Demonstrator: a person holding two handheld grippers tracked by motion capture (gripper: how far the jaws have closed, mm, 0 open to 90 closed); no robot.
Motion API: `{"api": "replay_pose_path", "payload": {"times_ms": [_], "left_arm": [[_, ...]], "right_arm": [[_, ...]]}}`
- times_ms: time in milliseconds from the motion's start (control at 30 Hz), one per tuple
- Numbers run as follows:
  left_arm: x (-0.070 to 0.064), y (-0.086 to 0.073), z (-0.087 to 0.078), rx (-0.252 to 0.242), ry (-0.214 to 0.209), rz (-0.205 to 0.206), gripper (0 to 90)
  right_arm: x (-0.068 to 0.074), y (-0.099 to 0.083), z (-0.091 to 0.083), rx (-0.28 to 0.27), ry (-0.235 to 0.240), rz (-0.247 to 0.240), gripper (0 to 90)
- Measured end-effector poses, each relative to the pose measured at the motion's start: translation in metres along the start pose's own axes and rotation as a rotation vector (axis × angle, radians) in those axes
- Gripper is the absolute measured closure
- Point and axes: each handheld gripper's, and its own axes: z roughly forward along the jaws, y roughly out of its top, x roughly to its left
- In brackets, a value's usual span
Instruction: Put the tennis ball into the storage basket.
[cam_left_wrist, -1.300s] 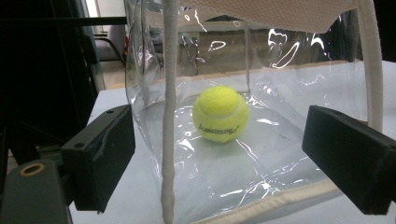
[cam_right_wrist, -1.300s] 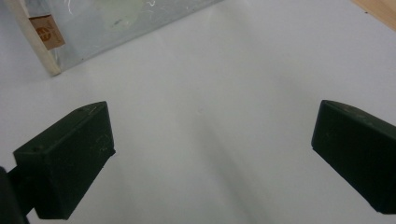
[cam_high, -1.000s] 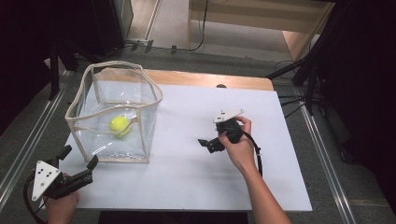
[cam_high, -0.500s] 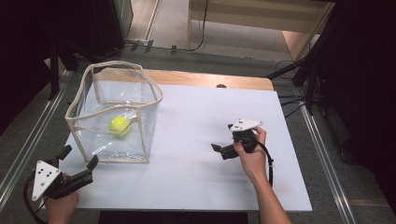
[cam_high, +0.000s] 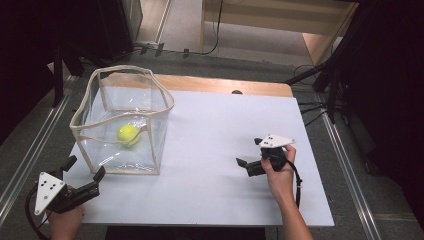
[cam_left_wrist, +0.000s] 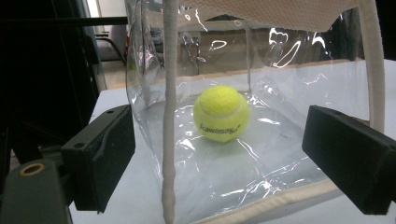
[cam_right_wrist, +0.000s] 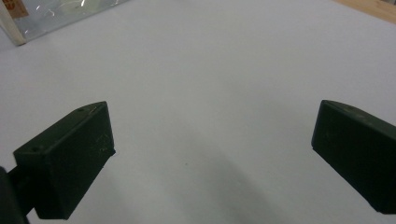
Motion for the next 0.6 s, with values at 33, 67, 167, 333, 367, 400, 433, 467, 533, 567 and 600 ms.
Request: {"api": "replay_pose_path", "payload": {"times_ms": [33, 67, 167, 333, 367, 400, 433, 467, 533, 567, 600], "left_arm": [[0.000, 0.000, 0.000, -0.001, 0.000, -0.001, 9.8], [0.000, 0.000, 0.000, -0.001, 0.000, -0.002, 9.8], [0.000, 0.000, 0.000, 0.000, 0.000, -0.002, 9.8], [0.000, 0.000, 0.000, -0.001, 0.000, -0.002, 9.8], [0.000, 0.000, 0.000, -0.002, 0.000, -0.003, 9.8], [0.000, 0.000, 0.000, 0.000, -0.002, -0.002, 9.8], [0.000, 0.000, 0.000, 0.000, -0.002, -0.002, 9.8], [0.000, 0.000, 0.000, 0.000, -0.001, -0.002, 9.8], [0.000, 0.000, 0.000, 0.000, 0.000, -0.002, 9.8], [0.000, 0.000, 0.000, 0.002, 0.001, 0.000, 9.8], [0.000, 0.000, 0.000, 0.002, 0.001, 0.003, 9.8]], "right_arm": [[-0.001, -0.004, -0.003, -0.006, -0.005, 0.004, 0.0], [-0.001, -0.004, -0.003, -0.006, -0.005, 0.004, 0.0], [-0.002, -0.011, -0.007, -0.017, -0.017, 0.016, 0.0], [-0.006, -0.027, -0.016, -0.028, -0.033, 0.043, 0.0], [-0.006, -0.030, -0.017, -0.033, -0.039, 0.045, 0.0], [-0.007, -0.033, -0.019, -0.035, -0.041, 0.057, 0.0], [-0.007, -0.033, -0.019, -0.035, -0.041, 0.057, 0.0], [-0.008, -0.035, -0.020, -0.039, -0.042, 0.058, 0.0], [-0.010, -0.044, -0.026, -0.052, -0.051, 0.074, 0.0], [-0.010, -0.044, -0.026, -0.052, -0.051, 0.074, 0.0], [-0.011, -0.048, -0.030, -0.059, -0.055, 0.081, 0.0]]}}
